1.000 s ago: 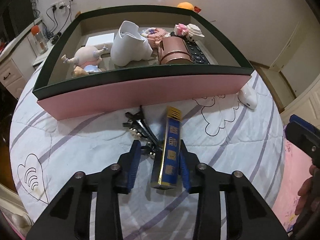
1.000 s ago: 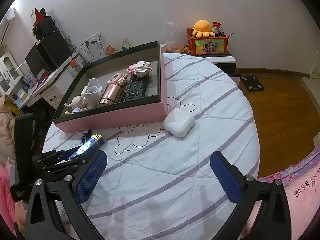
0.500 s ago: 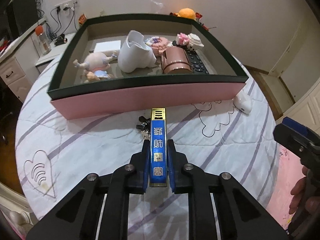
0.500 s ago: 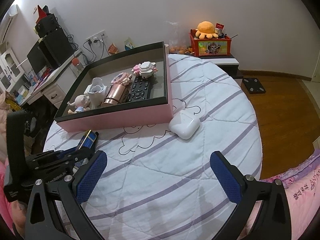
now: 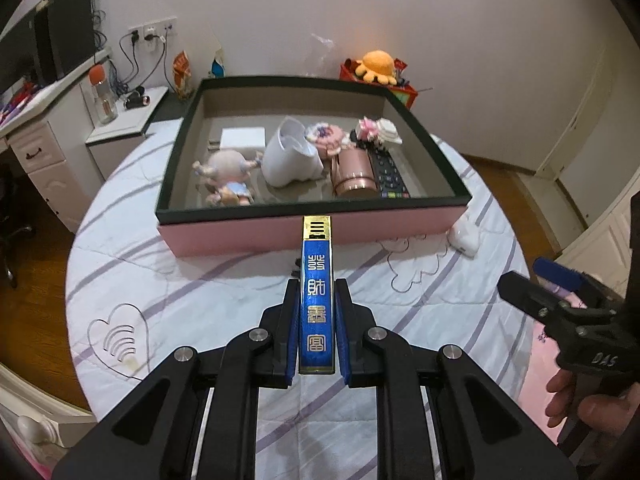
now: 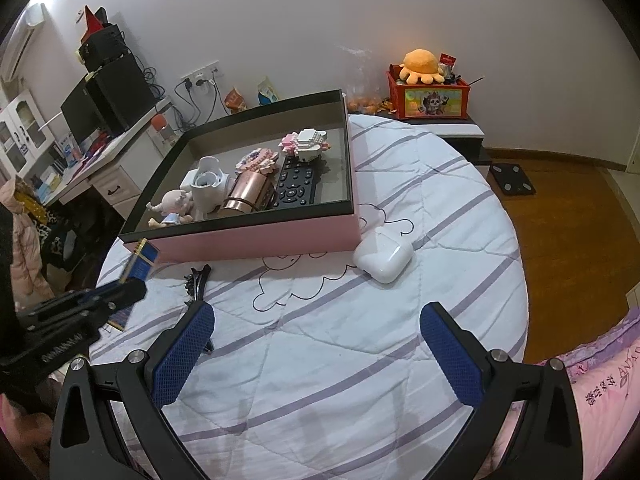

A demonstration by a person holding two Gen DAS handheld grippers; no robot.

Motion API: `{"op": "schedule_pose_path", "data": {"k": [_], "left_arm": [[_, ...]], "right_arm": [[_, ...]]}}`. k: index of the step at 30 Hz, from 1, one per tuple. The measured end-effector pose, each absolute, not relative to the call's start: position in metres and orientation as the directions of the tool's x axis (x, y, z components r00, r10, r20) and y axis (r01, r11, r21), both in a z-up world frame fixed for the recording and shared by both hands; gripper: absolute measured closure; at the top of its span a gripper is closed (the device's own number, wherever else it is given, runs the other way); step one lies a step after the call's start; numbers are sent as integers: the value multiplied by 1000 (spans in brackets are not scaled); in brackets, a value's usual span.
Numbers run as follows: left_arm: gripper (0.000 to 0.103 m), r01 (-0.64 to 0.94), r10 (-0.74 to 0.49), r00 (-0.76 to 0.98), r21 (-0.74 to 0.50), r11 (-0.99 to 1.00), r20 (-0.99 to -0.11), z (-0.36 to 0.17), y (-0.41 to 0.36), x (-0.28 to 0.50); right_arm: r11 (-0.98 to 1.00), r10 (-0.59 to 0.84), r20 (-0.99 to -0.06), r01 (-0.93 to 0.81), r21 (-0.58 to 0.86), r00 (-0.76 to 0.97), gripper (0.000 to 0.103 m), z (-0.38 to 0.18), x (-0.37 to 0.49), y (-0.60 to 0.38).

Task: Organize rigid objects
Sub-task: 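Carry the blue printed box into the pink box and open the left gripper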

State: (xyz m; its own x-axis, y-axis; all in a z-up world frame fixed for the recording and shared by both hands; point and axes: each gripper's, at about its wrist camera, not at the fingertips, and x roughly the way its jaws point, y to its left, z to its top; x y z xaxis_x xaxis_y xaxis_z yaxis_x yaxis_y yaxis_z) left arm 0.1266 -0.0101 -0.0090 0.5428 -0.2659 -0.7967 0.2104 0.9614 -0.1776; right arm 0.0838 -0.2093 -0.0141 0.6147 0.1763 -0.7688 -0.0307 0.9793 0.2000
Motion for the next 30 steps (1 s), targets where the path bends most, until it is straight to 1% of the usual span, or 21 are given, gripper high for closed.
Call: {"op": "schedule_pose_path", "data": {"k": [9, 16, 24, 30], "left_arm": [[88, 182, -245, 584, -169, 969, -774, 14, 0, 148], [88, 139, -207, 614, -153, 978, -762, 24, 11, 198], [87, 132, -199, 566, -150, 980, -800, -1, 11, 287], [87, 145, -202, 510, -148, 978, -836, -28, -3, 342]], "right_arm": [[980, 185, -755, -61, 189, 630, 0, -3, 101, -199], [978, 204, -734, -103, 181, 648, 0, 10, 137, -184], [975, 223, -729, -134, 179, 648, 0, 8, 189, -170], [974, 223, -741, -120, 191, 634, 0, -4, 221, -173]]}}
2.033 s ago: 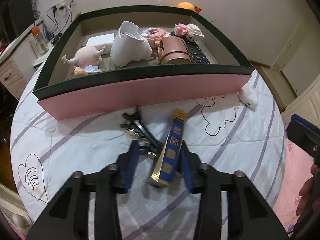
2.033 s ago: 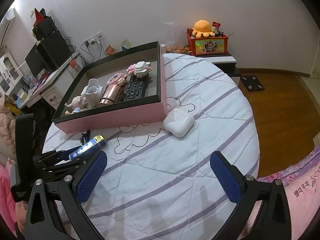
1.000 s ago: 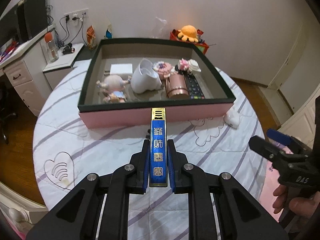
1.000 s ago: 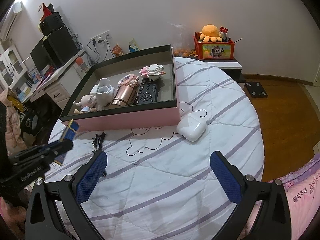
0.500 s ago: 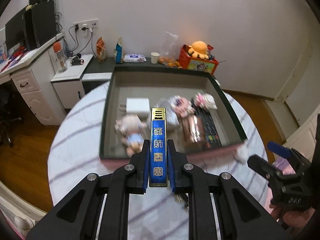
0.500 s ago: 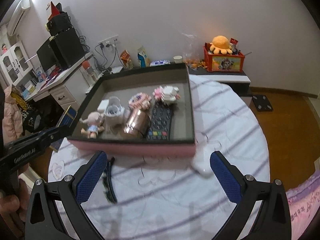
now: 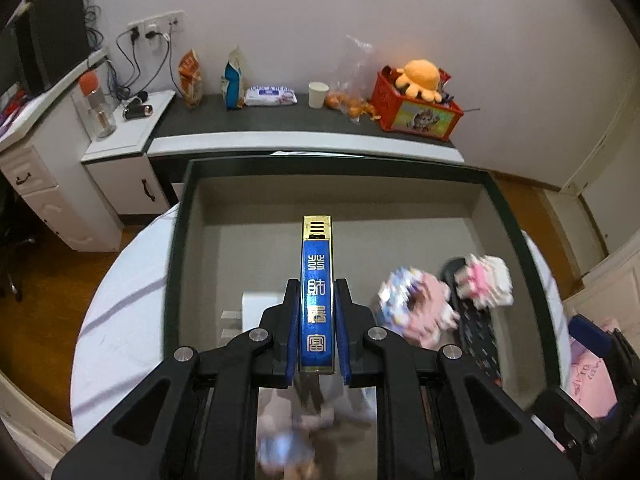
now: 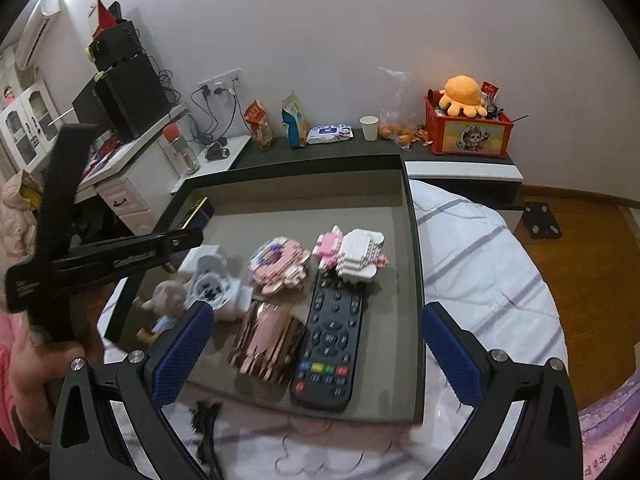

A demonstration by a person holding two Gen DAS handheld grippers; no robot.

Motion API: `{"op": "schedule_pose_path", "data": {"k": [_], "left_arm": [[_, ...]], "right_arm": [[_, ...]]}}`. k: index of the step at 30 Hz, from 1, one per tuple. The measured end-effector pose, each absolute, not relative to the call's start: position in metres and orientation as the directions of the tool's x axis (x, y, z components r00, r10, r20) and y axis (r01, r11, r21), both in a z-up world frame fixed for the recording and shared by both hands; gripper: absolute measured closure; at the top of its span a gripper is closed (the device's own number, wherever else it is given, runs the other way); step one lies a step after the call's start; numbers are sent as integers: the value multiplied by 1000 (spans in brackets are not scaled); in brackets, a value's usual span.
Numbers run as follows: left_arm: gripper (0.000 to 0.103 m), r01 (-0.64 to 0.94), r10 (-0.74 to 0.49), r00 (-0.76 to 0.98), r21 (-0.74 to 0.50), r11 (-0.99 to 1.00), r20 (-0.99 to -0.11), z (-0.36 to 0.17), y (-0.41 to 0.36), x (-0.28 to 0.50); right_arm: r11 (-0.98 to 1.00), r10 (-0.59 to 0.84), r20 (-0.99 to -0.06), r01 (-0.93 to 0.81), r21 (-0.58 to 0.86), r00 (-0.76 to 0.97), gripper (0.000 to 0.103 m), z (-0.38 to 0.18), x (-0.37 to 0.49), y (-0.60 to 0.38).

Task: Organize rigid objects
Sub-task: 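Carry the blue printed box into the pink box and open the left gripper, then move the right gripper to the white earbud case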

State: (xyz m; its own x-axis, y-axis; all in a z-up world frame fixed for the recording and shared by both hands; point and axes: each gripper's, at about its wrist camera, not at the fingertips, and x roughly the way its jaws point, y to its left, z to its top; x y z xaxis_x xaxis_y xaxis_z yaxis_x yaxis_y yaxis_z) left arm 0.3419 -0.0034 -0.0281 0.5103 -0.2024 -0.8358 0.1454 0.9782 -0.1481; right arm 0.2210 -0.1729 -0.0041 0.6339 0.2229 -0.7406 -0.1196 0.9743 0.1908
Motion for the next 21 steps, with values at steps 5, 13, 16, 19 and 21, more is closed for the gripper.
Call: {"op": "schedule_pose_path", "data": {"k": [5, 13, 16, 19, 21], "left_arm": [[84, 151, -196, 476, -141, 979, -857, -43, -14, 364], [7, 120, -189, 527, -147, 982, -828, -30, -8, 359], [4, 109, -174, 537, -137, 985, -825, -25, -2, 348], [1, 102, -165, 558, -130, 986, -813, -17, 4, 328], [0, 93, -162, 575, -132, 987, -802, -10, 10, 312]], "right_arm": [[974, 220, -749, -105, 199, 624, 0, -13, 235, -179], [975, 213, -758, -88, 202, 617, 0, -18, 239, -184], [976, 208, -755, -81, 202, 622, 0, -14, 233, -185], [977, 205, -748, -79, 201, 631, 0, -8, 224, -185], [977, 202, -743, -81, 196, 638, 0, -3, 214, -184]]}}
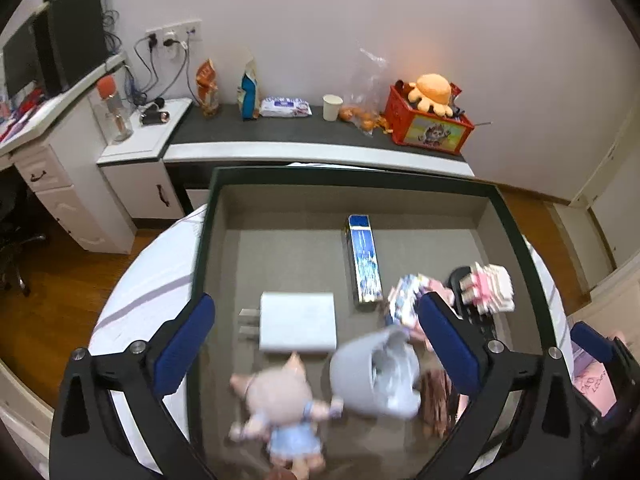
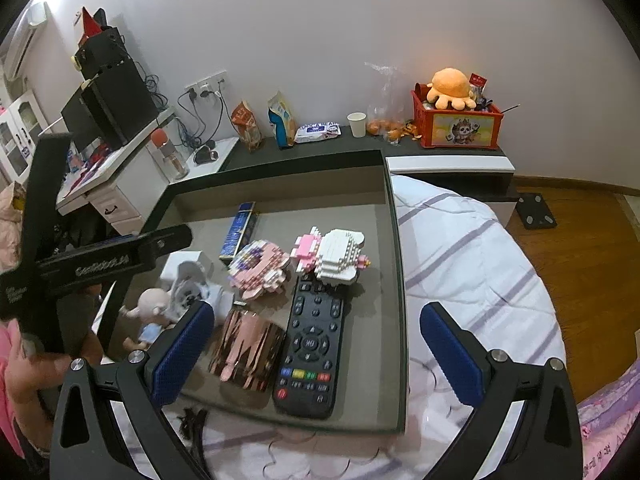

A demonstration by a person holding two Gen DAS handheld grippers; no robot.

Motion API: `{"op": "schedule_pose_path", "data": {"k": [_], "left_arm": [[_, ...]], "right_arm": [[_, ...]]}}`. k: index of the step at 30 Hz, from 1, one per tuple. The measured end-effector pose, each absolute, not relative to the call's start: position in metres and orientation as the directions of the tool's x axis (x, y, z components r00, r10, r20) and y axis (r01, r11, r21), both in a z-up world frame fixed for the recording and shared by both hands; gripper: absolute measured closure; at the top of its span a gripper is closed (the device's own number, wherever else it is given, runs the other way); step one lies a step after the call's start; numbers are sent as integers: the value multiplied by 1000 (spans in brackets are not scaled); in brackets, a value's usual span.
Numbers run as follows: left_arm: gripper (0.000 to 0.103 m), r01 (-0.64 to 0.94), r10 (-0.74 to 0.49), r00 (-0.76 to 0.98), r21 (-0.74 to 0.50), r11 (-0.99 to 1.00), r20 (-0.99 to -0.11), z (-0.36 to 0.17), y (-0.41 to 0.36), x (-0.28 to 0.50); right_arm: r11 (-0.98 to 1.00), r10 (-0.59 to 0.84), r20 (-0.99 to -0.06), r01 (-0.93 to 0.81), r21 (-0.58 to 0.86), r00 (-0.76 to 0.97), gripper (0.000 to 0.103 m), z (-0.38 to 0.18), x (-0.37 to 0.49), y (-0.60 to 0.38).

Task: Organize rigid objects
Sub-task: 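Move the right gripper to the white earbud case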

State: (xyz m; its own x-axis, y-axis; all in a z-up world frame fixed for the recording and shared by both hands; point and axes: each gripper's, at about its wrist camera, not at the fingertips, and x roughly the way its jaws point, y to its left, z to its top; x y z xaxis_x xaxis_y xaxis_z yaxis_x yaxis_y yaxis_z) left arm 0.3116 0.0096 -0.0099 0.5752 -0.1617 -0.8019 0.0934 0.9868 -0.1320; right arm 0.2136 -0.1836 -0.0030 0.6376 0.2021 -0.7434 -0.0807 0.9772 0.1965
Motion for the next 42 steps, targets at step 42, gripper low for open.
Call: {"op": "schedule_pose_path", "data": {"k": [42], "left_arm": [[0, 68, -127, 602, -108, 992, -788, -4, 12, 113]], "right_arm": [[995, 66, -800, 23, 99, 596, 0, -38, 110, -217]]}}
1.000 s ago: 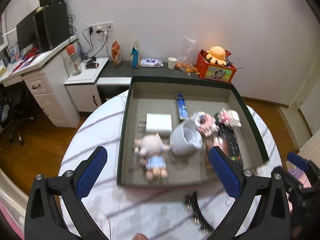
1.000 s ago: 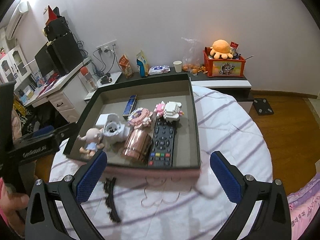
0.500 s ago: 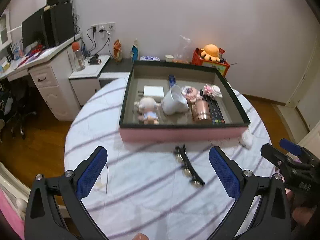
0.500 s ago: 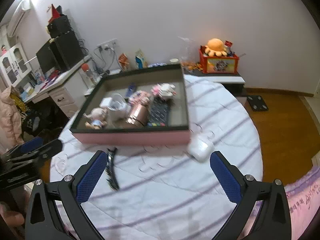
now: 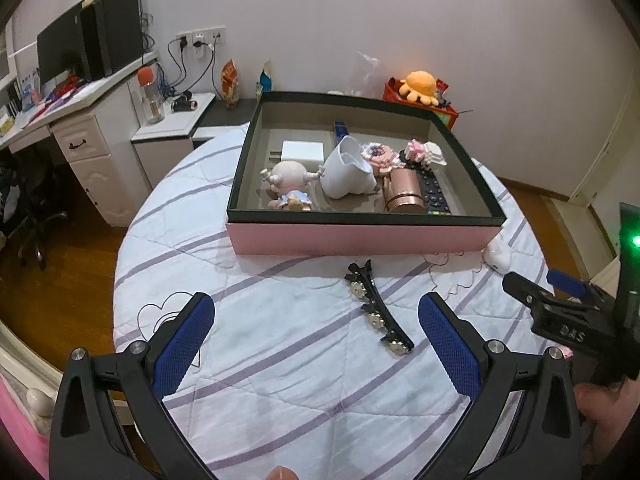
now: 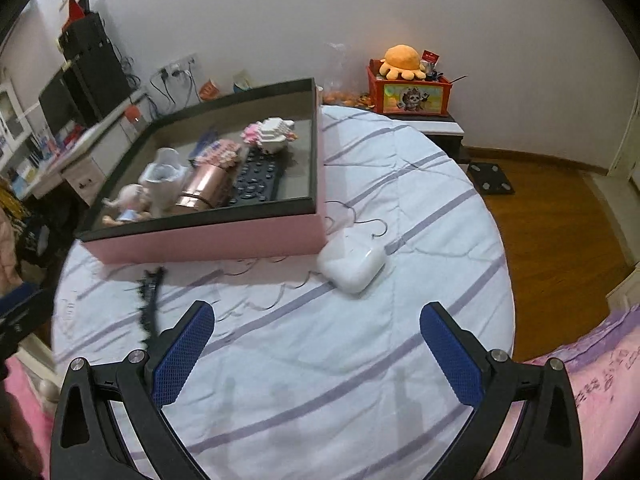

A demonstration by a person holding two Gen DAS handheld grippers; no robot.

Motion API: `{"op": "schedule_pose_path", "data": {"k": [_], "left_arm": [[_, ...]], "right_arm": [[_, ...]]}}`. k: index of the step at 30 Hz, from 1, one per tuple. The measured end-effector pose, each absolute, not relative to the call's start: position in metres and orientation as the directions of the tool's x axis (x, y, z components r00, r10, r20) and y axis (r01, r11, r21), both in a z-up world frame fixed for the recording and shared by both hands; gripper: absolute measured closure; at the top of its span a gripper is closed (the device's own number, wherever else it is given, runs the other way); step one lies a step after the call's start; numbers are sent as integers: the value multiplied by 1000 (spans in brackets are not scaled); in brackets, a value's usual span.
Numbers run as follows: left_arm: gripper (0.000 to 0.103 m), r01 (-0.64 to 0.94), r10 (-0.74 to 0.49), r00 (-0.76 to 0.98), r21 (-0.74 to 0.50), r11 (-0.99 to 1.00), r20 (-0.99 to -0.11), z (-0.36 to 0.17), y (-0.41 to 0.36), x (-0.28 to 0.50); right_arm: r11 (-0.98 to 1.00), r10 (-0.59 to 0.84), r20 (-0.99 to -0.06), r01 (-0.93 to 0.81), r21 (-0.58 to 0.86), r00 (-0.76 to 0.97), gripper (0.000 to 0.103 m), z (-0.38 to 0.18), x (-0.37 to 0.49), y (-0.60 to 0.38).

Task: Organize rigid objects
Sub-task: 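Move the right gripper to the white earbud case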

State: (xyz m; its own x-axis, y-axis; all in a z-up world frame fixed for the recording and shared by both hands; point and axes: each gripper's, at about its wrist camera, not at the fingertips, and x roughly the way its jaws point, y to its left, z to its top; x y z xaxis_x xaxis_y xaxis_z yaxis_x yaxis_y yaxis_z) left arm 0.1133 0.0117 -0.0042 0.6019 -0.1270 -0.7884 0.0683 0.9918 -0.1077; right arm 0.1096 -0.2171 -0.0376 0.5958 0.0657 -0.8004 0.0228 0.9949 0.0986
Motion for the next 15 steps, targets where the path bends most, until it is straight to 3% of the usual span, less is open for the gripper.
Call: {"op": "schedule_pose_path", "data": {"k": [9, 15], "left_arm": [[0, 47, -121, 556, -115, 992, -822, -29, 11, 141], [0, 59, -122, 530, -107, 993, -839, -40, 3, 152]], "right_arm": [[998, 1, -837, 46, 31, 548, 0, -74, 151, -237], [999, -10, -830, 36, 13, 558, 13, -81, 161, -239]]}}
